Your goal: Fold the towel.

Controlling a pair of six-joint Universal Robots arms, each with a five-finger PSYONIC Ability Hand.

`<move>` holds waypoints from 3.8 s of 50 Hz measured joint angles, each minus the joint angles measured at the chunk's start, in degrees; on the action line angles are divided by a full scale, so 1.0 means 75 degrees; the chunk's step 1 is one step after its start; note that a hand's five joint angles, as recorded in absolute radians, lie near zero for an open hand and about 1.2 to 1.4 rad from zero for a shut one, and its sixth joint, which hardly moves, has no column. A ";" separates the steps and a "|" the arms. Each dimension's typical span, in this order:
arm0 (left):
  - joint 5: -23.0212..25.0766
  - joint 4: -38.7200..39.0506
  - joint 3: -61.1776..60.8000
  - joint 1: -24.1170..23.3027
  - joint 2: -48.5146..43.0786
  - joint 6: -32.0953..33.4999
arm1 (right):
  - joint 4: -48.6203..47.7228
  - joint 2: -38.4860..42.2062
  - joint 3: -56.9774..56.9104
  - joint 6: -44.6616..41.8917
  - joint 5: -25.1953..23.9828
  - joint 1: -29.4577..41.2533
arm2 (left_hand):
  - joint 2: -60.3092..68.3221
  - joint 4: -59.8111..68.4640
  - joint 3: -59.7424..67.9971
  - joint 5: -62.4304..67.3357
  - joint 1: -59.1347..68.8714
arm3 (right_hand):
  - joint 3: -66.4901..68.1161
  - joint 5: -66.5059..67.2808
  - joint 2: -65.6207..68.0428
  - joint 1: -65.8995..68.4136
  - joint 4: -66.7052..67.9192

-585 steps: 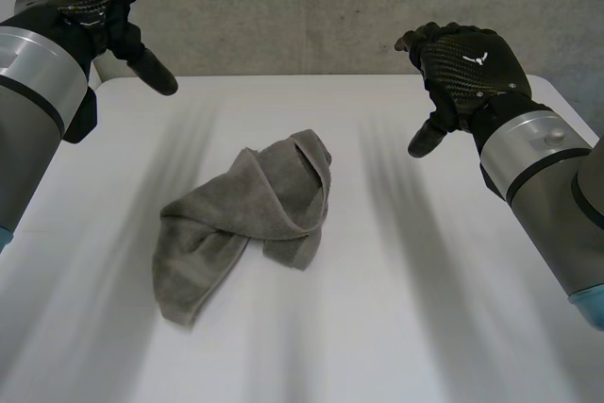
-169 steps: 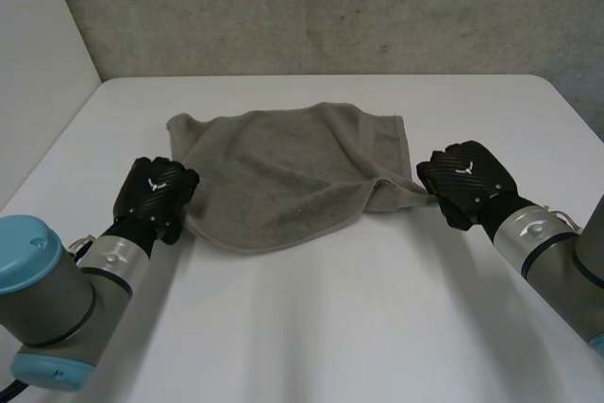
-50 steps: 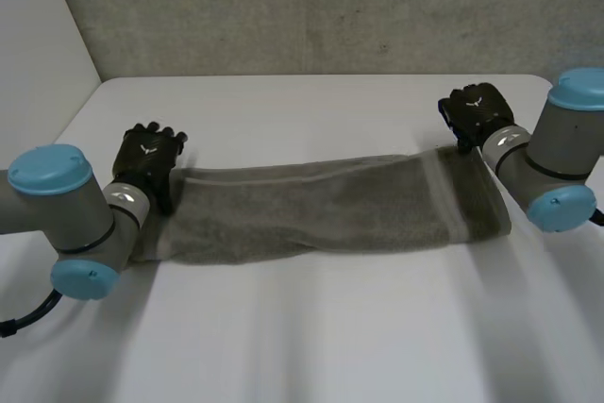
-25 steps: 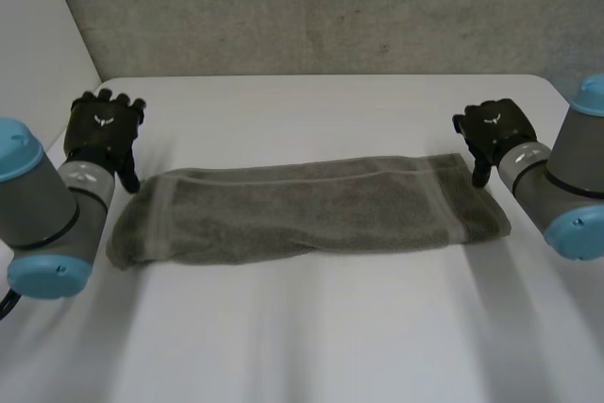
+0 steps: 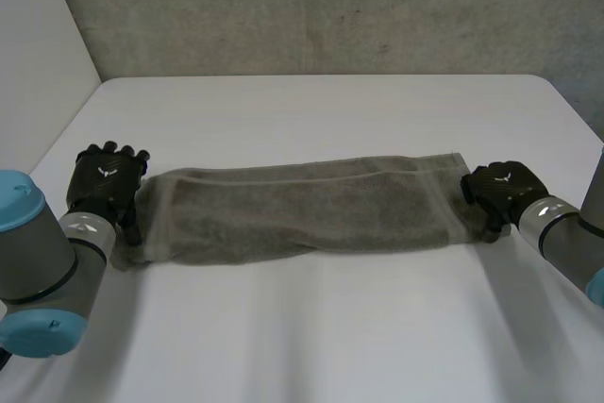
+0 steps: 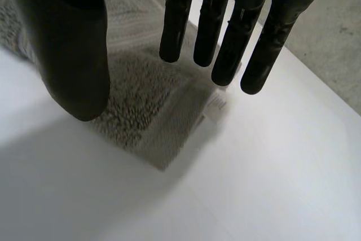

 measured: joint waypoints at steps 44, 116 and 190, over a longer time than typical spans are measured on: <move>-0.0440 0.0301 0.0455 -0.0795 0.0628 -0.0051 | 0.1312 -0.1021 -0.1885 -0.1277 -0.0168 -0.1137 | -0.0002 0.0000 -0.0034 -0.0052 -0.0043 | 0.5250 0.5228 0.5080 0.5205 0.5320; -0.0980 0.0269 0.1337 -0.3082 -0.0063 -0.0070 | -0.0462 -0.1189 0.2103 0.0214 -0.0967 0.0300 | -0.0001 0.0000 -0.0034 -0.0032 -0.0057 | 0.2557 0.2426 0.2693 0.2611 0.2592; -0.1634 -0.2312 0.2595 -0.3976 -0.1151 -0.1716 | 0.0236 -0.0221 -0.0351 0.2049 -0.0137 0.3144 | -0.0078 0.0000 -0.0082 -0.0136 -0.0116 | -0.3070 -0.3193 -0.2974 -0.3211 -0.2980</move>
